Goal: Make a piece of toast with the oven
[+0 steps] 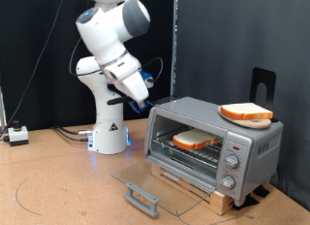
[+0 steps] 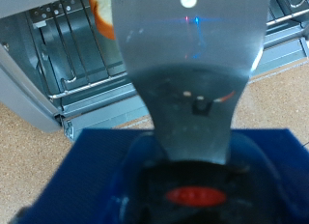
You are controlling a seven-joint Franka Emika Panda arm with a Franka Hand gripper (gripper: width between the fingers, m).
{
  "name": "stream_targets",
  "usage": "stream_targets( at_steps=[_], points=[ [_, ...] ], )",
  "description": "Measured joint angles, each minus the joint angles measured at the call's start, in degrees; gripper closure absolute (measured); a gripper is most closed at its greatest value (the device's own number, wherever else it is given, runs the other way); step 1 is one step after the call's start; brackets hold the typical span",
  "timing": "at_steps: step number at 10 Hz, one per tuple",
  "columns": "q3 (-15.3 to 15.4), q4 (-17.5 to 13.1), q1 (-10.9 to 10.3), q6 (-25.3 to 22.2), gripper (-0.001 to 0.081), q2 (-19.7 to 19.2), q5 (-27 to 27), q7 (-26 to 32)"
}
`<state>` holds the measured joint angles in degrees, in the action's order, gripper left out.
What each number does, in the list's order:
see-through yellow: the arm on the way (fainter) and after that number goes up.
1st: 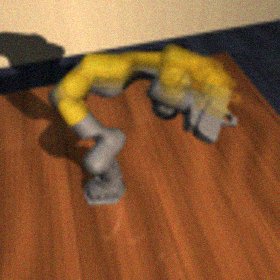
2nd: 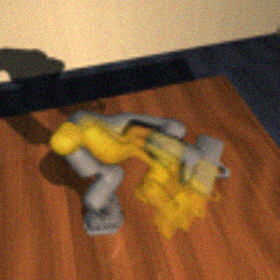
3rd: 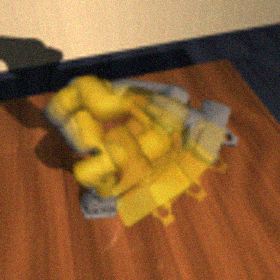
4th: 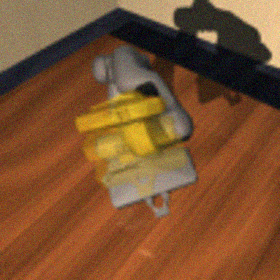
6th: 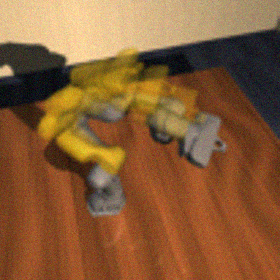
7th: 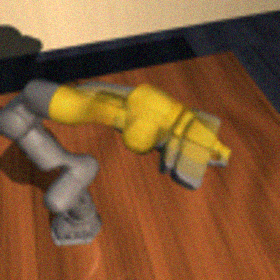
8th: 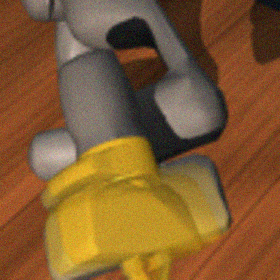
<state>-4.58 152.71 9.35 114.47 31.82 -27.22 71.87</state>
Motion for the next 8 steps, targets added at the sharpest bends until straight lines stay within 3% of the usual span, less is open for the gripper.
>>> stream_targets(
  at_steps=[3,8],
  points=[
    [-0.2,0.81,-0.74,-0.55,0.0411,-0.44,-2.45,1.87],
    [4.54,2.15,-7.58,-3.82,0.0411,1.3,-6.81,2.04]
  ],
)
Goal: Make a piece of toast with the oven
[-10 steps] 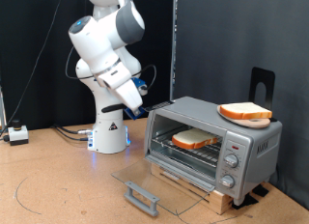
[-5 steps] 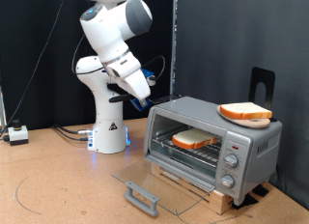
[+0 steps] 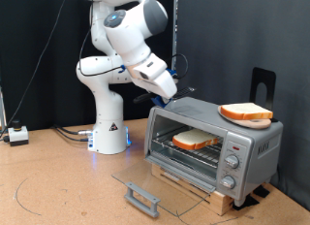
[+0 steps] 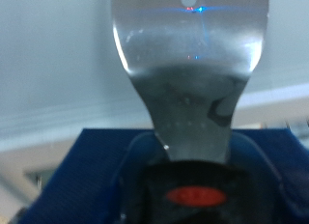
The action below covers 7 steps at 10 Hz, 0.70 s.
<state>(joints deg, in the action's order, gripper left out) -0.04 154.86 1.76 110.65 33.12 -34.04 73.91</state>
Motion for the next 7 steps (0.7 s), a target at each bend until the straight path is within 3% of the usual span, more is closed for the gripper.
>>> stream_targets(
  at_steps=[5,7],
  points=[
    [8.55,1.5,-4.15,1.21,0.0411,3.34,-5.05,-6.89],
    [13.13,3.12,-5.65,5.19,0.0411,4.95,-8.78,-11.63]
  ],
)
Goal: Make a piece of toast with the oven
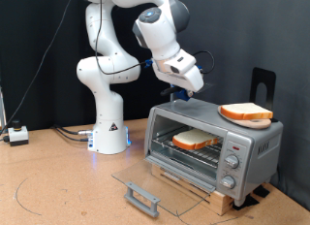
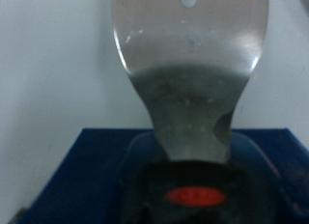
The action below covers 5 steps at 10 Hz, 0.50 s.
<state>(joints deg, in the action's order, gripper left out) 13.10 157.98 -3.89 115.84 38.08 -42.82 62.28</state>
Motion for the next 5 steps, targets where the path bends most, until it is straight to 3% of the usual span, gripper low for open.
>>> stream_targets(
  at_steps=[2,5],
  points=[
    [4.33,2.16,-0.98,4.3,0.0411,1.41,-2.95,-4.01],
    [5.68,3.59,-1.07,6.62,0.0411,1.76,-5.05,-4.28]
  ],
)
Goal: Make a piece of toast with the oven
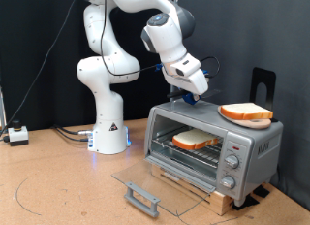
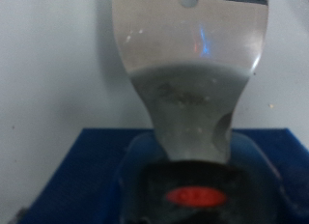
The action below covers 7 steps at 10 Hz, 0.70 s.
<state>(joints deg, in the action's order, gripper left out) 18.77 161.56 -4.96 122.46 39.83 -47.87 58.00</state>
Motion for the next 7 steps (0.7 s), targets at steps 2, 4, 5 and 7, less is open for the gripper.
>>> stream_targets(
  at_steps=[2,4,5,7],
  points=[
    [-0.03,0.09,0.0,-0.01,0.0326,0.0,-0.02,0.05],
    [-0.1,0.09,0.0,-0.03,0.0143,0.0,-0.02,0.05],
    [-0.2,0.08,0.0,-0.06,0.0143,0.0,-0.04,0.05],
    [-1.12,-0.24,-0.01,-0.46,0.0006,0.23,-1.18,0.81]
  ],
)
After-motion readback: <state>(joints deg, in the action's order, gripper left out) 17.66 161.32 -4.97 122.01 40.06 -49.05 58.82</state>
